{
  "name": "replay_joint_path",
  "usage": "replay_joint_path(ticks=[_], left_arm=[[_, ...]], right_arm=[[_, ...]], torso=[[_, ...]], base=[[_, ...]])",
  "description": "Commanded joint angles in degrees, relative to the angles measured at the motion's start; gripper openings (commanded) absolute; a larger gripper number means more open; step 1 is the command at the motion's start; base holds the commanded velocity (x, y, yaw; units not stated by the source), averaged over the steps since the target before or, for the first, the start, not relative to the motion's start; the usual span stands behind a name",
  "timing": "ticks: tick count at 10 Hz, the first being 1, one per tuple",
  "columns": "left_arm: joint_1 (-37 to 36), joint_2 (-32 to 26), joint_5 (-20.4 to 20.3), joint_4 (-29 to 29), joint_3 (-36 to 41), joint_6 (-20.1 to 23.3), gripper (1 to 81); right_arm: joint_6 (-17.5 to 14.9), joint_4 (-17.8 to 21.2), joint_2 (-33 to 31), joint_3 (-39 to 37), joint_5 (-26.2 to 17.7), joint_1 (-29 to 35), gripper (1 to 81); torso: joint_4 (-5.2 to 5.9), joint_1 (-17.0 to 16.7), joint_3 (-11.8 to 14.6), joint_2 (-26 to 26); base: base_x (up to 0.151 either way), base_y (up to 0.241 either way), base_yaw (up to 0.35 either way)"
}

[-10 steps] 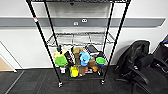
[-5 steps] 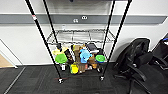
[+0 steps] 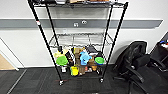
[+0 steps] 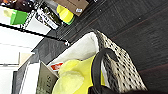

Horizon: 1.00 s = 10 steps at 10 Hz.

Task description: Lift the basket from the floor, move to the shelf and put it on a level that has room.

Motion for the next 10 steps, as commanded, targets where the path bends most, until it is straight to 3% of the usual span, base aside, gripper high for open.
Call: replay_joint_path(ticks=[1,6,7,10], left_arm=[[-5.94,-1.48,-0.43,-1.00,5.32,-0.04,1.0],[-5.94,-2.10,-0.43,-0.91,7.52,-0.04,1.0],[-5.95,-2.10,-0.43,-1.00,7.52,-0.04,1.0],[-5.94,-2.36,-0.34,-1.00,8.23,-0.04,1.0]], right_arm=[[1.00,0.07,-0.12,4.59,-1.64,6.31,1.0],[1.09,0.07,-0.90,7.84,-1.64,6.49,1.0],[1.00,0.07,-1.17,8.28,-1.64,6.40,1.0],[1.00,-0.02,-2.14,9.78,-1.03,5.87,1.0]], torso=[[0.00,-3.58,5.21,5.55],[0.00,-9.93,14.15,15.13],[0.00,-11.24,10.69,17.10],[0.00,-14.21,13.22,21.51]], base=[[0.000,0.000,0.000],[0.000,0.000,0.000],[0.000,0.000,0.000],[0.000,0.000,0.000]])
